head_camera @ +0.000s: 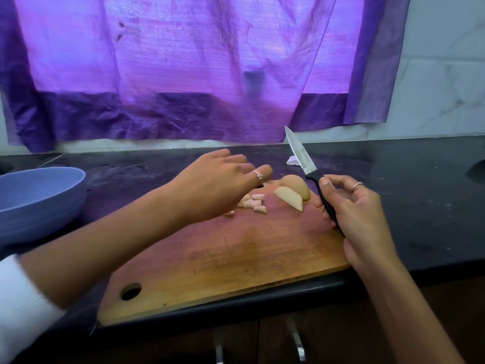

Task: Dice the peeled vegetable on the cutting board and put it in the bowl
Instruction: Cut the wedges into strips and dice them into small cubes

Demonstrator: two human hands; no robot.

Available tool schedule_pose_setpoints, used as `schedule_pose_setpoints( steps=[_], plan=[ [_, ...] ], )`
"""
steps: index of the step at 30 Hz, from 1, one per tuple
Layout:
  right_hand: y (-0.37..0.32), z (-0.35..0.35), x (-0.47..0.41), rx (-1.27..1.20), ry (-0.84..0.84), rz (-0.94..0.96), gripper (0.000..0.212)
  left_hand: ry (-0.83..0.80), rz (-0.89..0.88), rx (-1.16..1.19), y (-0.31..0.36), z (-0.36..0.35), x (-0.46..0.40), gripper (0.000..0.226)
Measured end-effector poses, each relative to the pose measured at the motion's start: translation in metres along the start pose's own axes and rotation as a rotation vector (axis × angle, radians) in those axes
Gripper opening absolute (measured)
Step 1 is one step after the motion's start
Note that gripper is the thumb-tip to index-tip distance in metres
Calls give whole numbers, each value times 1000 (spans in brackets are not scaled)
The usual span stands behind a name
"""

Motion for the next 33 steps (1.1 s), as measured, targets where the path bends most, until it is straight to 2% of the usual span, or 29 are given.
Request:
schedule_pose_setpoints(
  steps=[2,7,10,12,16,18,21,23,26,29,33],
  plan=[
    [-1,-1,1,2,-2,0,7,-25,59,-31,4,18,28,35],
    [-5,-3,4,33,-20,-6,6,-191,166,-25,19,30,94,32],
    [-8,-5,7,68,-34,-8,8,-275,242,75,23,24,111,34],
    [-10,-6,8,75,-12,12,11,-263,316,166,22,27,112,36],
    [-26,-8,16,180,36,133,5,-341,561,330,8,21,121,42],
    [-33,-19,23,246,-28,179,8,-345,666,455,-1,17,132,46],
    [-40,-51,40,360,-227,190,8,-279,759,491,-10,14,142,51],
    [-41,-75,55,529,-392,205,6,-264,793,523,-9,10,142,47],
    [-39,-99,78,839,-578,198,18,-223,805,553,-6,10,138,41],
    [-41,-112,93,1041,-630,194,25,-162,830,595,-4,7,140,41],
    [-45,-120,96,1148,-616,230,25,-143,881,650,-4,4,142,51]
  ],
)
Point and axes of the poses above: each hand's wrist, its own x-axis away from the middle knuckle, its own z-axis out of the back of the hand, y = z × x, the point moved 7 cm from there along -x, towards the middle knuckle, and after that the axes turned 2 degrees about -y, right-handed, at the moved point
